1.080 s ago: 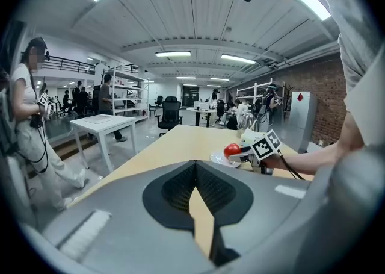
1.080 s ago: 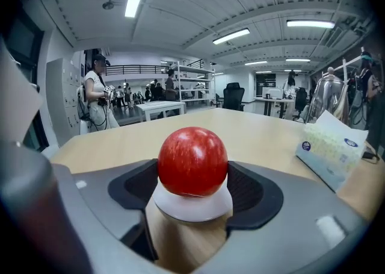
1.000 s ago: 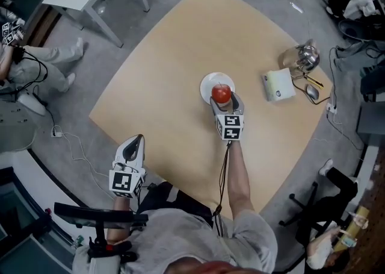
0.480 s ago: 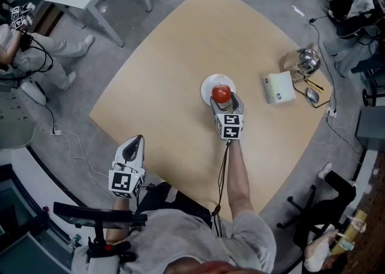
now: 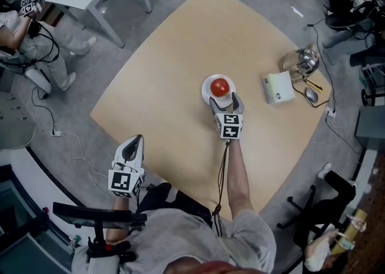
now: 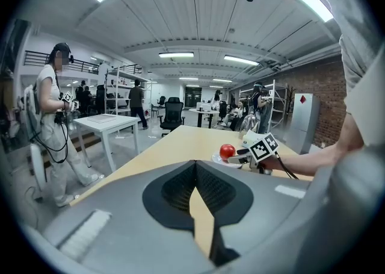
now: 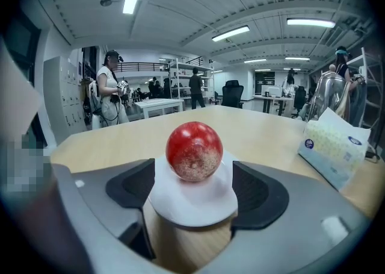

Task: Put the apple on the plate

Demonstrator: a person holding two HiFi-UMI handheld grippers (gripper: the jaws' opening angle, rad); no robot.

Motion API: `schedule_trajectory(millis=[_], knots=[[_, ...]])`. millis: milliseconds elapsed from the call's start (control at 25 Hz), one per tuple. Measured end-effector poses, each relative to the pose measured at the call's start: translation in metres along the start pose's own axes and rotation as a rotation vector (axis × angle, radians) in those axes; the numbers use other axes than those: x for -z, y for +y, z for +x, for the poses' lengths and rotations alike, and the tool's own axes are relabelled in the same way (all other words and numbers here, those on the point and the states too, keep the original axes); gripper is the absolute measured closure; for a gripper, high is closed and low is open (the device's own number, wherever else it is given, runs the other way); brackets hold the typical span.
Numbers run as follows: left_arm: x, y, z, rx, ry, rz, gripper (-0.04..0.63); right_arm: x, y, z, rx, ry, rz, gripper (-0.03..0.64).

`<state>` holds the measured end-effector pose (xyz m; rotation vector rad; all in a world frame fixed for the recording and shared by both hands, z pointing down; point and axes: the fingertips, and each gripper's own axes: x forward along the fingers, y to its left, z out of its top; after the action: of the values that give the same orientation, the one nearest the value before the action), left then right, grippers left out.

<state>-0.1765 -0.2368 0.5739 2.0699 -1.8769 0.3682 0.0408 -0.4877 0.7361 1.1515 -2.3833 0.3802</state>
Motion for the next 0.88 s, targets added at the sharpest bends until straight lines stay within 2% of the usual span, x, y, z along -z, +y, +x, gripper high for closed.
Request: schedule_trajectory(millis=[880], knots=[[-0.018,-0.001,-0.020,0.034,-0.064,0.020,0.577,-0.033,0.008,-0.044,0.037,-0.065,-0.045,0.233]])
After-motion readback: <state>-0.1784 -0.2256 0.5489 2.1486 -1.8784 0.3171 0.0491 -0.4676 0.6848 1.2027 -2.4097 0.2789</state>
